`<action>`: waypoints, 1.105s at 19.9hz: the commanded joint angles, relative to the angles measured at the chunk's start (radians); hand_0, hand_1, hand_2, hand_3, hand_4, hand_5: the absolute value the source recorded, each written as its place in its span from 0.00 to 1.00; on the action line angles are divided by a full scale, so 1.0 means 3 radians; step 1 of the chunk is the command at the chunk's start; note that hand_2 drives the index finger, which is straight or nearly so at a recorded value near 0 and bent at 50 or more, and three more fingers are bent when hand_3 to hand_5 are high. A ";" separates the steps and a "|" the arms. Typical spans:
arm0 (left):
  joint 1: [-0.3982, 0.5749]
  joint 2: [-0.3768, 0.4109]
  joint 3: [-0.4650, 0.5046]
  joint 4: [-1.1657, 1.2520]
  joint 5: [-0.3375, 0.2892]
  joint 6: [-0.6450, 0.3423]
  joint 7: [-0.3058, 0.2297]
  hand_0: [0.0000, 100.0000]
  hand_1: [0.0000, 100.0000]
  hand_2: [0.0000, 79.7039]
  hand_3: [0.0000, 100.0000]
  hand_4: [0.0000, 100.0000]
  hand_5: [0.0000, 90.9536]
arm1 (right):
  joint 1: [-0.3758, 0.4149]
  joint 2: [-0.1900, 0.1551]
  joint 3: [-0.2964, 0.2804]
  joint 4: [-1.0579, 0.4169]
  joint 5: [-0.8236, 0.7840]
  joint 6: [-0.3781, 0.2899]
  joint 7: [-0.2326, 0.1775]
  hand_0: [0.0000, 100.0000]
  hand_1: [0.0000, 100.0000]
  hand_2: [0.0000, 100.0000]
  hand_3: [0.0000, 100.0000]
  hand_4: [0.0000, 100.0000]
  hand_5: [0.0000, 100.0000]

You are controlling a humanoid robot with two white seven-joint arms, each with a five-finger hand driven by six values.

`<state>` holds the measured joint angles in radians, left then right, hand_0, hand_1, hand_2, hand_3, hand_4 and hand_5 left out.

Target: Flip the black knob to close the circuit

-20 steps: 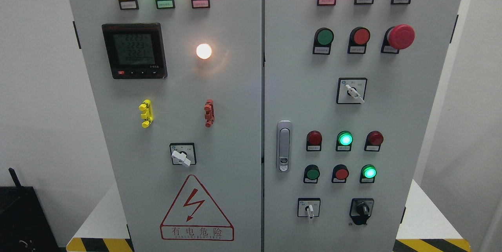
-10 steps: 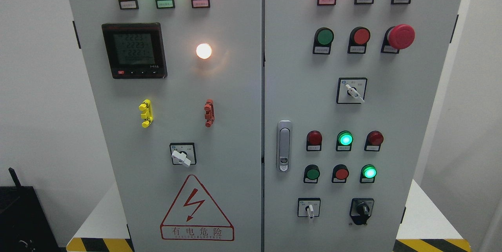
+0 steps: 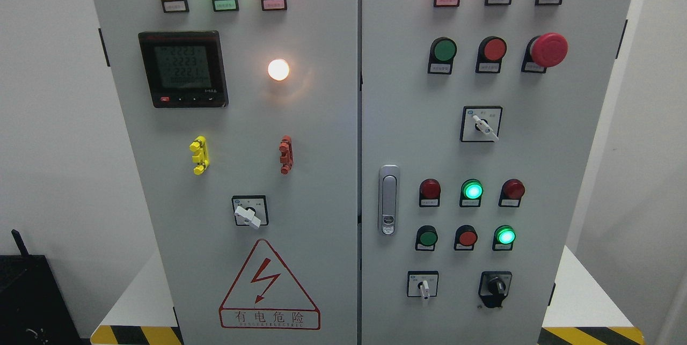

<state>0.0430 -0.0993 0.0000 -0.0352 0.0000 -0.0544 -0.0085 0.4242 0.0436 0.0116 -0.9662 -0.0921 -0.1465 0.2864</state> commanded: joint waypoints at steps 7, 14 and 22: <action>0.0000 -0.0001 0.0036 0.0000 0.0026 -0.0003 0.0003 0.00 0.00 0.00 0.05 0.02 0.00 | 0.0054 0.0105 0.0110 -0.3165 0.0280 -0.0023 -0.0258 0.00 0.00 0.06 0.27 0.24 0.07; 0.0000 0.0004 0.0036 0.0000 0.0026 -0.0003 0.0003 0.00 0.00 0.00 0.05 0.02 0.00 | -0.0110 0.0085 -0.0396 -0.3299 0.1997 -0.0498 -0.0760 0.00 0.31 0.49 0.77 0.65 0.57; 0.0000 -0.0001 0.0036 0.0000 0.0026 -0.0003 0.0003 0.00 0.00 0.00 0.05 0.02 0.00 | -0.0396 -0.0002 -0.0709 -0.3605 0.3829 -0.0035 -0.0786 0.00 0.32 0.77 0.97 0.79 0.76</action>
<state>0.0430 -0.0993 0.0000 -0.0352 0.0000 -0.0545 -0.0085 0.3643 0.0626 -0.0871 -1.8368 0.7235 -0.2328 0.0488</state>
